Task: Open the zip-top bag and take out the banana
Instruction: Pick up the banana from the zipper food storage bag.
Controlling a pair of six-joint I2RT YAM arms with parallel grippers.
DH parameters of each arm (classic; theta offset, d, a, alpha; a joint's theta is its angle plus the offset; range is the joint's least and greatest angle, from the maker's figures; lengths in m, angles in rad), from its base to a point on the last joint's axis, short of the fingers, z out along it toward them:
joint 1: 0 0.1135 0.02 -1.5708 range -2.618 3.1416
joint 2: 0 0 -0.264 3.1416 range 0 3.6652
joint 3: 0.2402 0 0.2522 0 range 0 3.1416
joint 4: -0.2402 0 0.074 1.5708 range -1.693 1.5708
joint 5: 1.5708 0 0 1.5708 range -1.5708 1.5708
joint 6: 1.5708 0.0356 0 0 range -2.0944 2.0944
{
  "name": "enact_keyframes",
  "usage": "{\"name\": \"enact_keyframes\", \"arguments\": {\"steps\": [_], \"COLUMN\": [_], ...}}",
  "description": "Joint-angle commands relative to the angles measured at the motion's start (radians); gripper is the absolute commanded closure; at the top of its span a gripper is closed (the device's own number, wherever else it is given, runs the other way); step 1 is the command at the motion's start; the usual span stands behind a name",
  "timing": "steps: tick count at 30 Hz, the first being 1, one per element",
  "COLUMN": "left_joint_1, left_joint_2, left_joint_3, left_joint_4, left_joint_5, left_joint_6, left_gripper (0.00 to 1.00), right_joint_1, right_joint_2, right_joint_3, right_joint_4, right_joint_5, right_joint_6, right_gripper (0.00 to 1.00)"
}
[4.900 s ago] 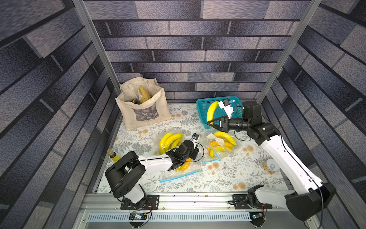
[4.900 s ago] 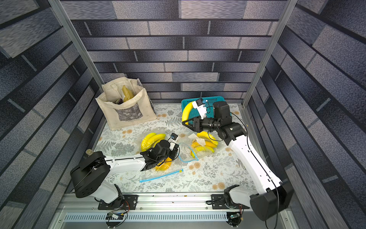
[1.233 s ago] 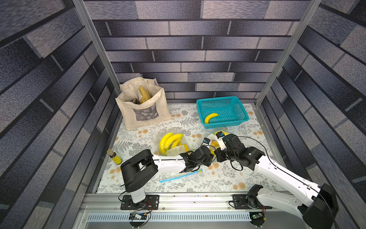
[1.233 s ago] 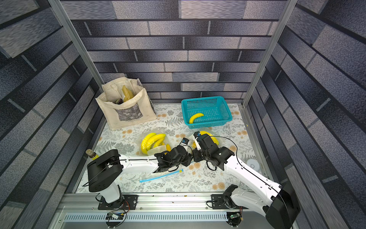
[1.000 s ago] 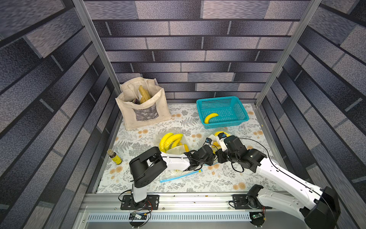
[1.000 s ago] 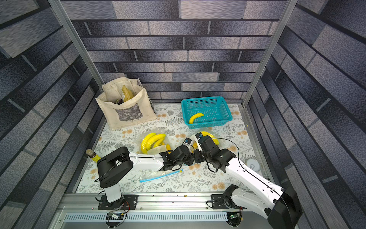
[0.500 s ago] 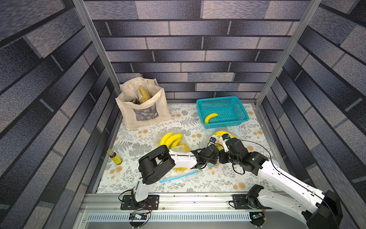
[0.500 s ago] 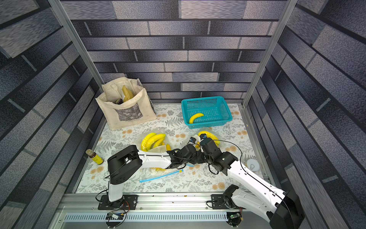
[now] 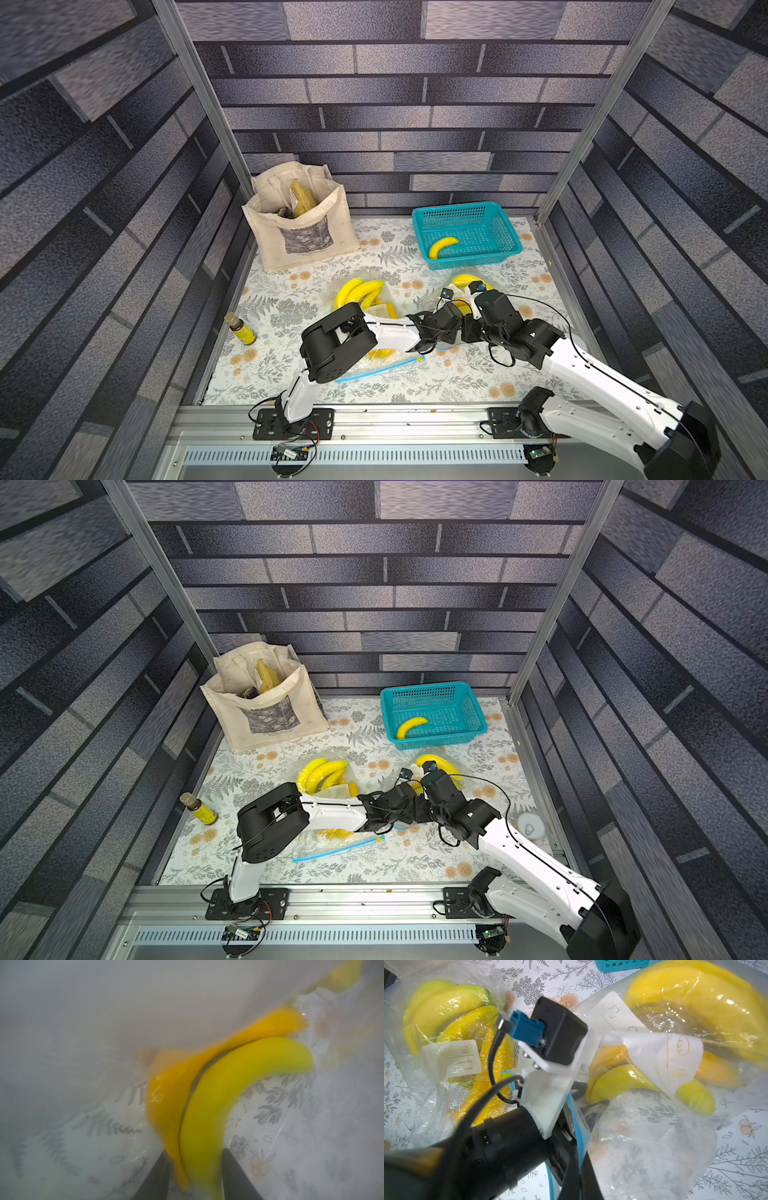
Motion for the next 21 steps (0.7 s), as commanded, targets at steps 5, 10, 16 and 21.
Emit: {"name": "enact_keyframes", "arguments": {"steps": [5, 10, 16, 21], "left_joint_1": [-0.002, 0.002, 0.000, -0.001], "left_joint_2": [0.005, -0.077, -0.142, -0.180], "left_joint_3": [-0.046, -0.087, -0.130, -0.150], "left_joint_4": [-0.029, -0.091, -0.147, -0.146], "left_joint_5": [0.028, -0.024, -0.079, -0.105], "left_joint_6": [-0.025, -0.006, 0.025, 0.032], "left_gripper": [0.93, 0.93, 0.93, 0.92], "right_joint_1": [0.017, 0.018, 0.018, 0.018], "right_joint_2": [-0.014, -0.006, -0.008, -0.004], "right_joint_3": [0.000, 0.001, -0.001, 0.002], "right_joint_4": [0.024, 0.016, 0.024, 0.013], "right_joint_5": [-0.012, 0.005, 0.003, 0.010], "right_joint_6": [-0.013, -0.016, -0.013, -0.018], "right_gripper": [1.00, 1.00, 1.00, 1.00]}}
